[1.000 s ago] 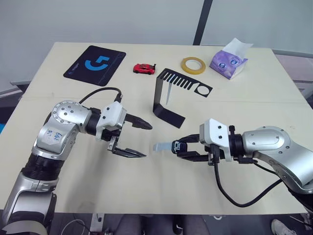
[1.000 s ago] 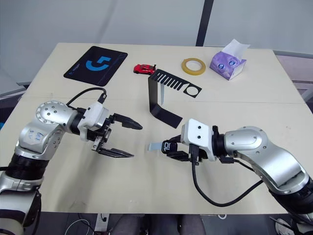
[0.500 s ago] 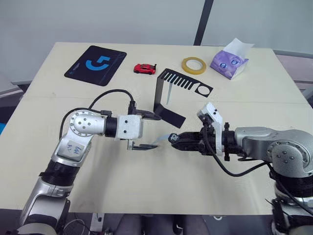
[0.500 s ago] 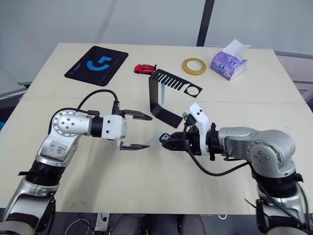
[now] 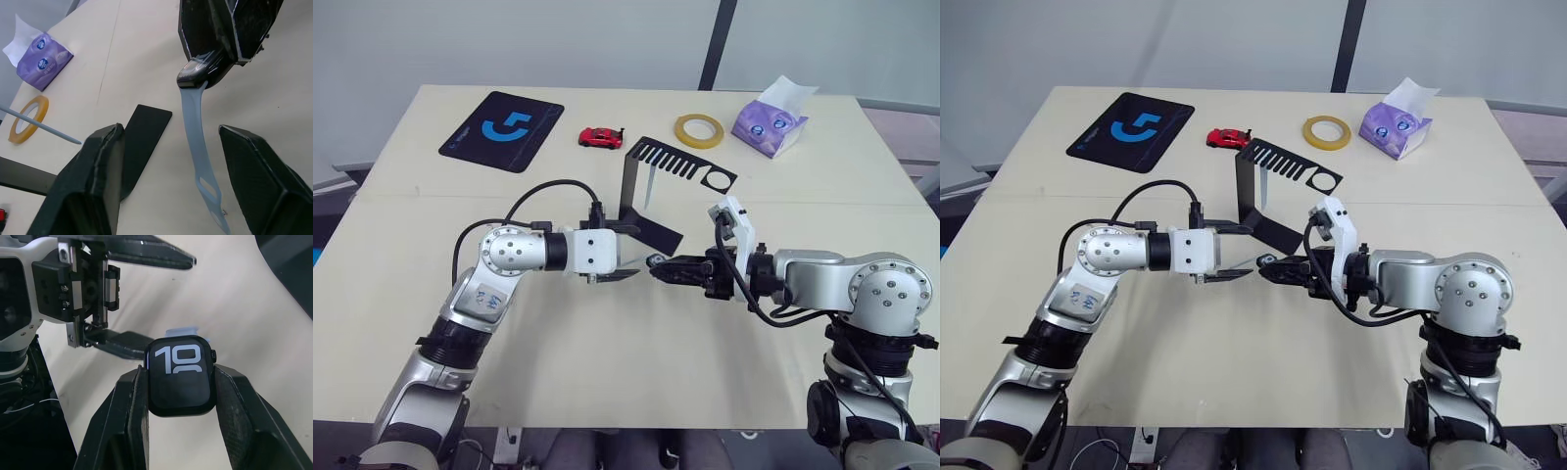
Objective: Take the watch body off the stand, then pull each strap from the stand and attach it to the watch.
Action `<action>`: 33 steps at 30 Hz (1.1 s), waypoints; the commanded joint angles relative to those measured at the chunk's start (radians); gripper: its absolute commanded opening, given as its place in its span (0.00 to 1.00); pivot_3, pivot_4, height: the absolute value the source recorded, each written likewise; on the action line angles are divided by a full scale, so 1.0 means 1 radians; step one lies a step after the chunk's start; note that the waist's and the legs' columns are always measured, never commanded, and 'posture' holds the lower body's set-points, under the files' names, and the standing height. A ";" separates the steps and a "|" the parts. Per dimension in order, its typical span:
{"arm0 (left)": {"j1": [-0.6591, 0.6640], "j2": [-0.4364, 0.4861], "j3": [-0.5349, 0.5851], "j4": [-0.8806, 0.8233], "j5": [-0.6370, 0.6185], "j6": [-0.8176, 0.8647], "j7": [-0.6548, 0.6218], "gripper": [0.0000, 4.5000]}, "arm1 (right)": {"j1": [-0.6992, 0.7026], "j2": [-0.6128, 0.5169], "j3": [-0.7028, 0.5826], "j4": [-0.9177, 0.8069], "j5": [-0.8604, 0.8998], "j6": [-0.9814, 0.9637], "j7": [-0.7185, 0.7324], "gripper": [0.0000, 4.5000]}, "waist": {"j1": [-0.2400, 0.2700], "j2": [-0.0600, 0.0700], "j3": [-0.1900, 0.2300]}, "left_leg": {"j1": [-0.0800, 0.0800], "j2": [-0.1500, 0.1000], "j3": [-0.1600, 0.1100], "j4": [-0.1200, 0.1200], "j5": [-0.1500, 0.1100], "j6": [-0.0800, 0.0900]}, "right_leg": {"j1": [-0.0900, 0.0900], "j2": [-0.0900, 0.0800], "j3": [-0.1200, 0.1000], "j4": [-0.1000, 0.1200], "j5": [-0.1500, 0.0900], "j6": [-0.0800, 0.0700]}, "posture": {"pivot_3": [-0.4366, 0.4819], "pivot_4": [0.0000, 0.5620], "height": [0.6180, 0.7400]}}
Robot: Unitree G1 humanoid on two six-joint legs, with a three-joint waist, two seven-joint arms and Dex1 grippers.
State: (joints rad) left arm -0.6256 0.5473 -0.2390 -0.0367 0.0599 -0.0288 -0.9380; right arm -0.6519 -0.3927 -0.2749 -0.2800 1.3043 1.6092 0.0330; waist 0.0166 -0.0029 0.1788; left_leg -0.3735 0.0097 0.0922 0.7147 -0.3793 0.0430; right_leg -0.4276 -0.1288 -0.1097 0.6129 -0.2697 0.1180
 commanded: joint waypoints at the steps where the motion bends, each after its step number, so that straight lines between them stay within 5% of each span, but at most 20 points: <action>1: -0.009 -0.001 0.002 -0.031 -0.003 0.012 0.007 0.77 | -0.027 0.004 -0.024 0.006 0.069 -0.001 -0.049 0.34 | -0.003 0.000 0.000 | 0.000 0.000 0.000 0.000 0.000 0.000 | 0.000 0.000 0.000 0.000 0.000 0.000 | 0.48 0.27 0.98; 14: -0.035 -0.033 -0.012 -0.004 0.018 0.028 0.038 0.77 | -0.014 -0.066 0.052 0.052 0.284 -0.117 -0.206 0.34 | -0.007 0.000 0.000 | 0.000 0.000 0.000 0.000 0.000 0.000 | 0.000 0.000 0.000 0.000 0.000 0.000 | 0.48 0.27 0.98; 17: -0.042 -0.040 -0.010 0.001 0.018 0.034 0.042 0.61 | -0.007 -0.101 0.088 0.057 0.343 -0.163 -0.240 0.34 | -0.008 0.000 0.000 | 0.000 0.000 0.000 0.000 0.000 0.000 | 0.000 0.000 0.000 0.000 0.000 0.000 | 0.48 0.27 0.98; 19: -0.044 -0.040 -0.012 0.002 0.021 0.038 0.042 0.41 | -0.004 -0.126 0.113 0.059 0.375 -0.193 -0.256 0.34 | -0.013 0.000 0.000 | 0.000 0.000 0.000 0.000 0.000 0.000 | 0.000 0.000 0.000 -0.001 0.000 0.000 | 0.48 0.27 0.98; 30: -0.061 -0.053 -0.008 0.010 0.017 0.042 0.047 0.41 | 0.007 -0.245 0.226 0.053 0.501 -0.334 -0.299 0.34 | -0.015 0.000 0.000 | 0.000 0.001 0.000 0.000 0.000 0.000 | 0.000 -0.001 0.000 -0.001 0.000 0.000 | 0.48 0.27 0.98; 33: -0.059 -0.059 -0.001 0.003 -0.001 0.042 0.039 0.26 | 0.010 -0.263 0.246 0.048 0.515 -0.360 -0.301 0.34 | -0.015 0.000 0.000 | -0.001 0.001 0.000 0.000 0.000 0.000 | 0.000 -0.001 0.000 -0.001 0.000 0.000 | 0.48 0.27 0.98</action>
State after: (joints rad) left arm -0.6649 0.4887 -0.2542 -0.0181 0.0809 0.0200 -0.9040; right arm -0.6421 -0.6385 -0.0301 -0.2051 1.7816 1.2770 -0.2694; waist 0.0021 -0.0030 0.1789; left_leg -0.3742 0.0104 0.0917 0.7145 -0.3794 0.0433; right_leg -0.4274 -0.1300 -0.1101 0.6113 -0.2697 0.1180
